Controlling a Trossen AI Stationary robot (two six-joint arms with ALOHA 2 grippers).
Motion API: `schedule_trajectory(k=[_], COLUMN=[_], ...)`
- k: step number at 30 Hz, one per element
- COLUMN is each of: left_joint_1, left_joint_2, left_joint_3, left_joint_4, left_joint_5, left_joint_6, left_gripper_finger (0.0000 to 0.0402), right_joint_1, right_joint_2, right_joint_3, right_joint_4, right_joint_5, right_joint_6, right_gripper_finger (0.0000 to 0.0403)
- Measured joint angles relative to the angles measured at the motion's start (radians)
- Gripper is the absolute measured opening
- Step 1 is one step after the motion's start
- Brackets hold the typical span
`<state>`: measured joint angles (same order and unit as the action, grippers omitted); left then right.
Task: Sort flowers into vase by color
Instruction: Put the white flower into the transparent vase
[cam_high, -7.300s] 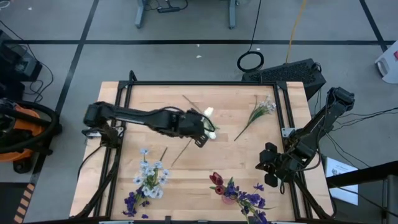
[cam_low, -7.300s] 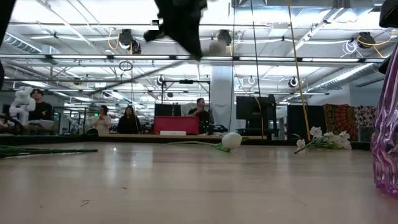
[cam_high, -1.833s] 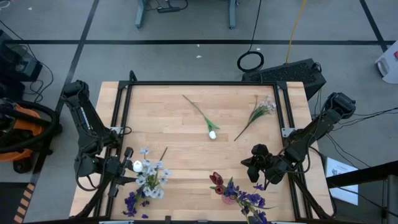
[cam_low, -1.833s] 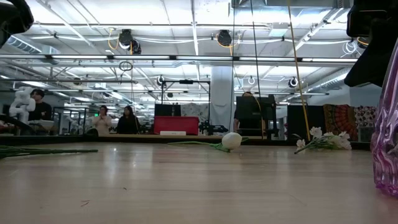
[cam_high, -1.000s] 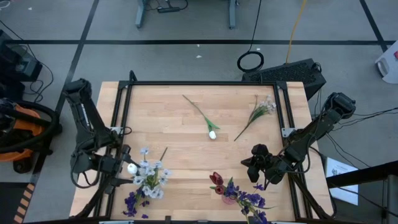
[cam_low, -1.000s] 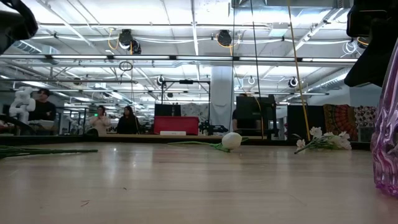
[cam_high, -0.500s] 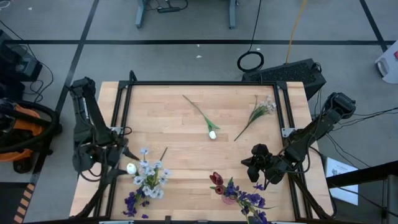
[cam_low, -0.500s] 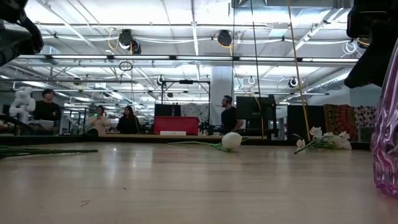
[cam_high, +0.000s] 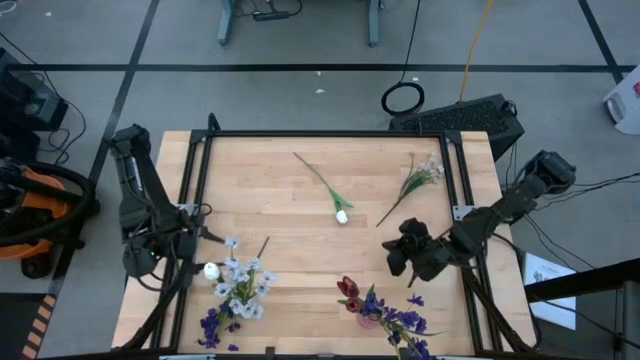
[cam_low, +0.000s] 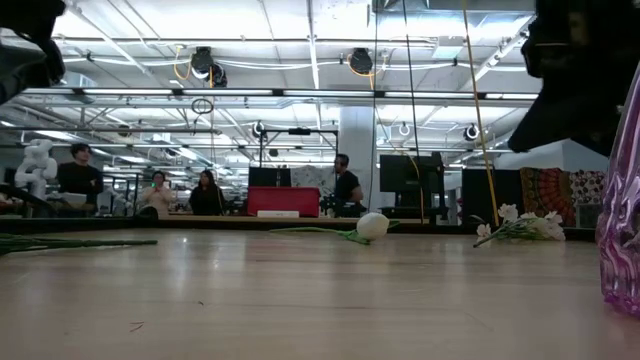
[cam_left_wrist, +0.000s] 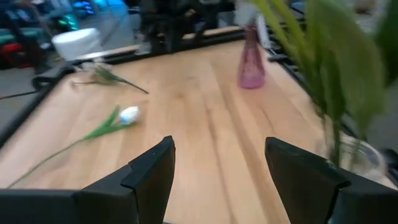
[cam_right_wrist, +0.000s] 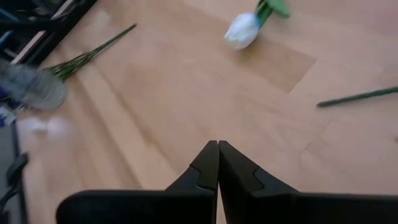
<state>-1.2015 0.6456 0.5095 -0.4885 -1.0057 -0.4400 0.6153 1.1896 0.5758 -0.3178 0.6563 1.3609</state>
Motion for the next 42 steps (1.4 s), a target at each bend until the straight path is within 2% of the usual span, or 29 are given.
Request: schedule_trajectory(k=[3,9,13,19,27,31,35,39,42], left_joint_1=[0.041,0.159,0.254,0.423,0.680,0.797,0.912,1.029,1.101], left_joint_2=[-0.001,-0.003,-0.003,-0.003,-0.003,-0.001,0.000,0.006,0.007], left_joint_3=[0.000,0.000,-0.015,-0.053,-0.156,-0.205,-0.262,-0.309,-0.323], left_joint_4=[-0.022,-0.210,-0.223,-0.167,0.039,0.188,0.443,0.671,0.710], left_joint_5=[-0.051,-0.062,-0.076,-0.077,-0.062,0.022,0.180,0.351,0.444], left_joint_6=[-0.038,-0.228,-0.261,-0.261,-0.260,-0.246,-0.079,0.052,0.062], left_gripper_finger=[0.0254,0.0254,0.0254,0.0254,0.0254,0.0254,0.0254,0.0254,0.0254], right_joint_1=[-0.052,-0.180,-0.272,-0.421,-0.623,-0.713,-0.805,-0.912,-0.989], right_joint_2=[0.000,0.000,0.000,0.000,0.000,-0.018,-0.025,-0.026,-0.025], right_joint_3=[0.000,0.000,0.000,0.000,0.003,0.078,0.221,0.329,0.361], right_joint_4=[0.000,0.000,0.008,0.123,0.300,0.159,-0.122,-0.330,-0.456], right_joint_5=[0.000,-0.001,0.000,0.005,-0.008,-0.032,-0.032,-0.033,-0.064], right_joint_6=[-0.031,-0.119,-0.189,-0.280,-0.574,-0.688,-0.739,-0.695,-0.640], right_gripper_finger=[0.0000,0.0000,0.0000,0.0000,0.0000,0.0000,0.0000,0.0000,0.0004])
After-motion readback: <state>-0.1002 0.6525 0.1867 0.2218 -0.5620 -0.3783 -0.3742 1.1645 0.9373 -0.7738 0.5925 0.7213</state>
